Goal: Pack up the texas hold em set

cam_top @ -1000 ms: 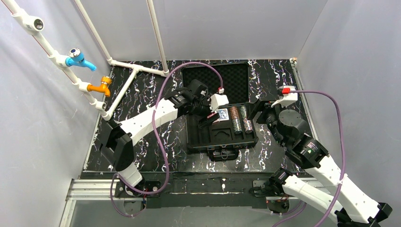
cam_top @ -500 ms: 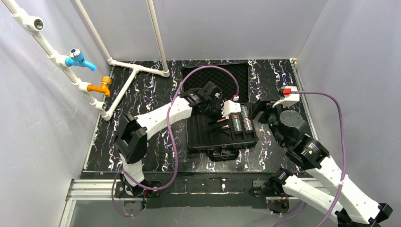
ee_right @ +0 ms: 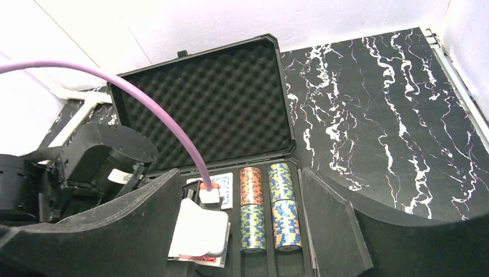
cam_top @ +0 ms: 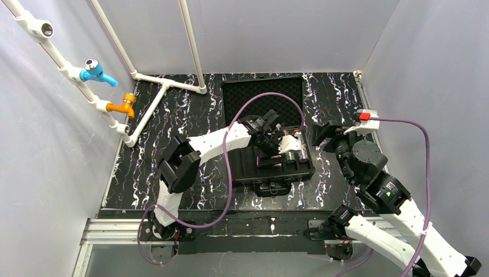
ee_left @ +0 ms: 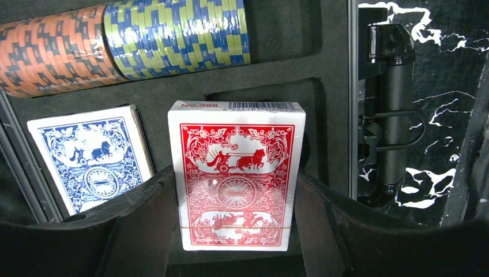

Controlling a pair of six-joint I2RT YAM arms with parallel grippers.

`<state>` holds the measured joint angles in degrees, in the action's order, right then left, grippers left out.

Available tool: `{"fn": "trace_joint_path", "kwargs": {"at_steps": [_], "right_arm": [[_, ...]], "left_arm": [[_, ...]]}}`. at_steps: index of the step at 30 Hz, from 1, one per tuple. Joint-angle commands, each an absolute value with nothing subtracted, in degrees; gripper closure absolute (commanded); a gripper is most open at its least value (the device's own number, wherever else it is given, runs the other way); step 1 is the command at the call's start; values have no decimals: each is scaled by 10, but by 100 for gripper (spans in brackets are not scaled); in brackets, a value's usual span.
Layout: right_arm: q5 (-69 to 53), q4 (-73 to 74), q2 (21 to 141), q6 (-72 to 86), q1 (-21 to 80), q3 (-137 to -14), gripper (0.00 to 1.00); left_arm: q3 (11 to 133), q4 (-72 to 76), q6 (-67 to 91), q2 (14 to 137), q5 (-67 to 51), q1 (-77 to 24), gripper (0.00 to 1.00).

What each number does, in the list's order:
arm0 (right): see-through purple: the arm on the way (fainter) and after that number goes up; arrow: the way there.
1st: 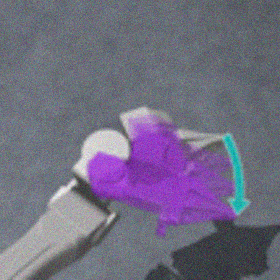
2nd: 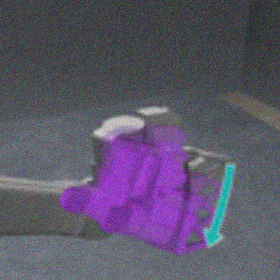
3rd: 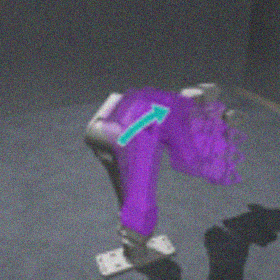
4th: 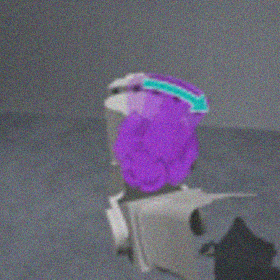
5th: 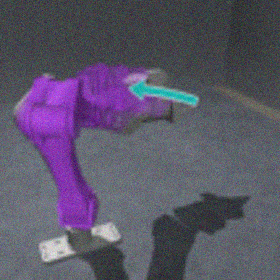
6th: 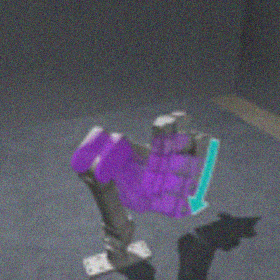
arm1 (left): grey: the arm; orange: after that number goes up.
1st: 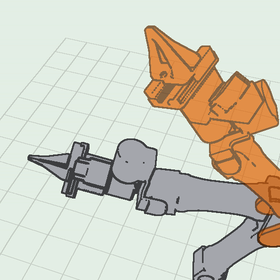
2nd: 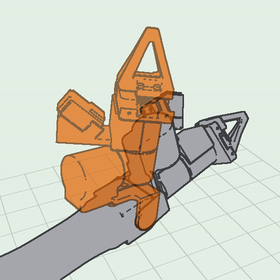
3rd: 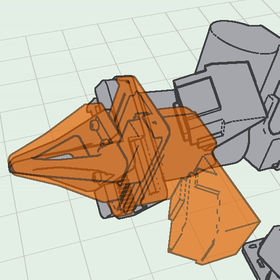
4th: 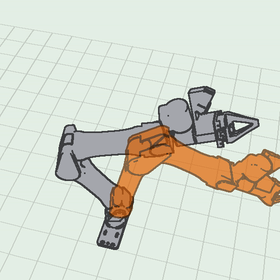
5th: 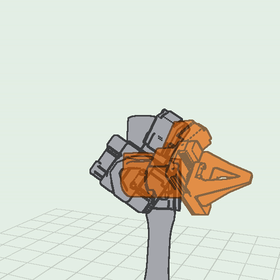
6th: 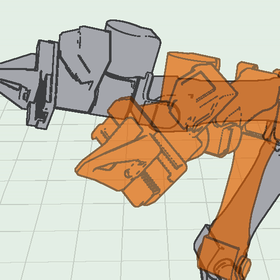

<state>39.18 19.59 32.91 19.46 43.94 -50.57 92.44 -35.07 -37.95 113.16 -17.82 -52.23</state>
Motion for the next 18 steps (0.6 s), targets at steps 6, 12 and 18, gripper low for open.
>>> {"fn": "trace_joint_path", "kwargs": {"at_steps": [6, 12, 18], "right_arm": [[409, 174, 318, 192, 440, -504, 16], [409, 174, 316, 194, 440, -498, 16], [410, 175, 316, 194, 440, -498, 16]], "left_arm": [[962, -379, -367, 1150, -146, -538, 100], [976, -402, -341, 1167, -123, -550, 100], [1004, -418, -297, 1189, -91, -558, 100]]}}
